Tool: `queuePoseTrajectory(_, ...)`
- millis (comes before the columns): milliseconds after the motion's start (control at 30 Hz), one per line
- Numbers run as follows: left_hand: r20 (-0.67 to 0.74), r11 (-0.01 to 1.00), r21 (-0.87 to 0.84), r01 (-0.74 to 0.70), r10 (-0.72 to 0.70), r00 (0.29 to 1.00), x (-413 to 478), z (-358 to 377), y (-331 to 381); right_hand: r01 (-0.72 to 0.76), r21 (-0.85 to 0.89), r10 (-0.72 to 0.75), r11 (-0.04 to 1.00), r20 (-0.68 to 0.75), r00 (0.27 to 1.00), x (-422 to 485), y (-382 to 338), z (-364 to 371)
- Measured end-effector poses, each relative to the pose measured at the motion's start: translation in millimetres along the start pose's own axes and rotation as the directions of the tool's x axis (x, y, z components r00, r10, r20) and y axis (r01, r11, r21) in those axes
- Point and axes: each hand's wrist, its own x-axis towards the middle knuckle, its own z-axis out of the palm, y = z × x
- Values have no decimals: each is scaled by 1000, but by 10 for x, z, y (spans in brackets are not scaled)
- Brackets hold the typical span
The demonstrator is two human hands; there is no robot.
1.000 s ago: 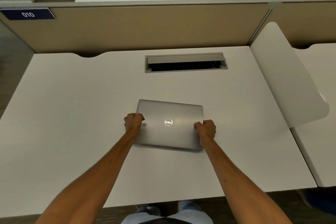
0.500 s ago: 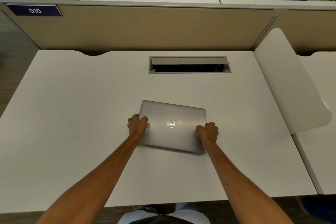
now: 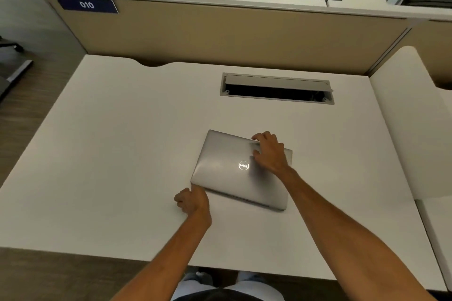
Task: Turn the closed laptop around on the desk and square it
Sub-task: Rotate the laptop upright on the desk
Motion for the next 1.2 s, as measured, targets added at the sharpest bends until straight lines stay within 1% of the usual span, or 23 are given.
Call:
queuePoseTrajectory(67,101,978,-112,177,-166,981,-68,55,-95,29,-22,-29,999,2,1000,120,-55,4)
queuePoseTrajectory(100,176,956,-151,250,-222,959,-150,88,-131,38,-34,-38,999,6,999,166,-72,9)
queuePoseTrajectory(133,258,940,-153,304,-259,931,-248,116,-168,44,-51,-44,998,15,999,207,-76,17)
queuePoseTrajectory(200,421,936,-80,343,-280,862,-441,179,-236,54,-92,-50,994,48,998,275,-62,48)
queuePoseTrajectory(267,526,941,-22,339,-277,804,-572,231,-279,59,-103,-51,993,84,995,330,-42,80)
queuePoseTrajectory(300,539,940,-28,339,-271,798,-596,256,-291,60,-92,-51,994,97,994,358,-42,95)
queuePoseTrajectory(400,517,933,-82,349,-260,816,-596,305,-321,66,-78,-57,995,110,992,438,-63,125)
queuePoseTrajectory(500,541,909,-147,389,-255,801,-583,354,-376,60,-98,-46,993,142,989,504,-92,144)
queuePoseTrajectory(633,535,901,-188,391,-240,810,-552,441,-411,37,-86,-22,996,170,985,558,-115,156)
queuePoseTrajectory(833,536,886,-178,428,-278,797,-489,440,-357,-17,-101,39,995,220,975,569,-140,213)
queuePoseTrajectory(967,533,868,-179,464,-311,787,-473,405,-298,-27,-83,47,996,257,965,602,-132,179)
queuePoseTrajectory(1100,519,883,-171,436,-295,802,-477,393,-304,-26,-58,41,998,275,960,610,-142,142)
queuePoseTrajectory(1200,537,896,-166,413,-269,800,-436,366,-349,-50,-40,59,998,275,960,602,-147,122)
